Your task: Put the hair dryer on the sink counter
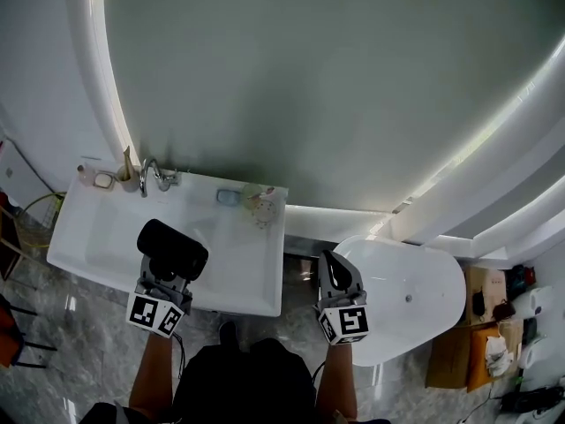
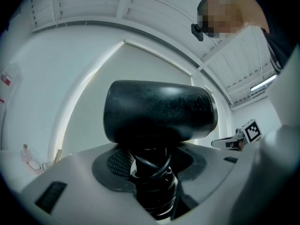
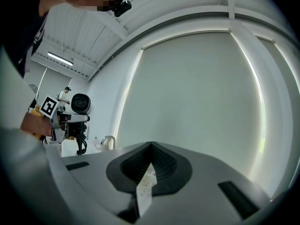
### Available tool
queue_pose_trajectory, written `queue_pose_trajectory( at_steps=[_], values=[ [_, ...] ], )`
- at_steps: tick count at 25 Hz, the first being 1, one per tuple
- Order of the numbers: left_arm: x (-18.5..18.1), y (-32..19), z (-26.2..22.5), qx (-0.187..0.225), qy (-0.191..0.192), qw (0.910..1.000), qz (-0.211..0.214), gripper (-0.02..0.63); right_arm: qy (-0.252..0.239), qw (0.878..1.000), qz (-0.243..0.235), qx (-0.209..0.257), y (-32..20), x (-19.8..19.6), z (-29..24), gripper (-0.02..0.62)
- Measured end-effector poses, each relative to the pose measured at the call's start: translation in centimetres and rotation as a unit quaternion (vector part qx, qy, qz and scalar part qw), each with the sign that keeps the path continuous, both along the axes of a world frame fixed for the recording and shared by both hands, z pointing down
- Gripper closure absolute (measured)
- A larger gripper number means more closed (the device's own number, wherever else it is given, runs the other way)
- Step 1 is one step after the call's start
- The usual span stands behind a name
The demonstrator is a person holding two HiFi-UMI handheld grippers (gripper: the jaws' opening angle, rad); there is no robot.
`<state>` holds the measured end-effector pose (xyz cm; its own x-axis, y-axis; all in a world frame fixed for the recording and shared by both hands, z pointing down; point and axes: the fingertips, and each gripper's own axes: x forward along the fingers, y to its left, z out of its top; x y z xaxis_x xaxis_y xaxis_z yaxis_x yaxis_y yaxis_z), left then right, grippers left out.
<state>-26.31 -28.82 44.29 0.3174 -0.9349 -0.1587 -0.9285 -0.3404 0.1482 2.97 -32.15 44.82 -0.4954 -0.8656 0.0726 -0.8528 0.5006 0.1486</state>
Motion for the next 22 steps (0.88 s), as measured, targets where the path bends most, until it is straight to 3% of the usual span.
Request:
queue_pose_trajectory(
  at_steps=[22],
  values=[
    [7.3, -5.8, 0.5, -0.016, -0.02, 0.9996, -0.011, 0.382, -0.023, 0.998, -0.061, -0.003, -7.6, 1.6, 0.4, 0.568]
  ],
)
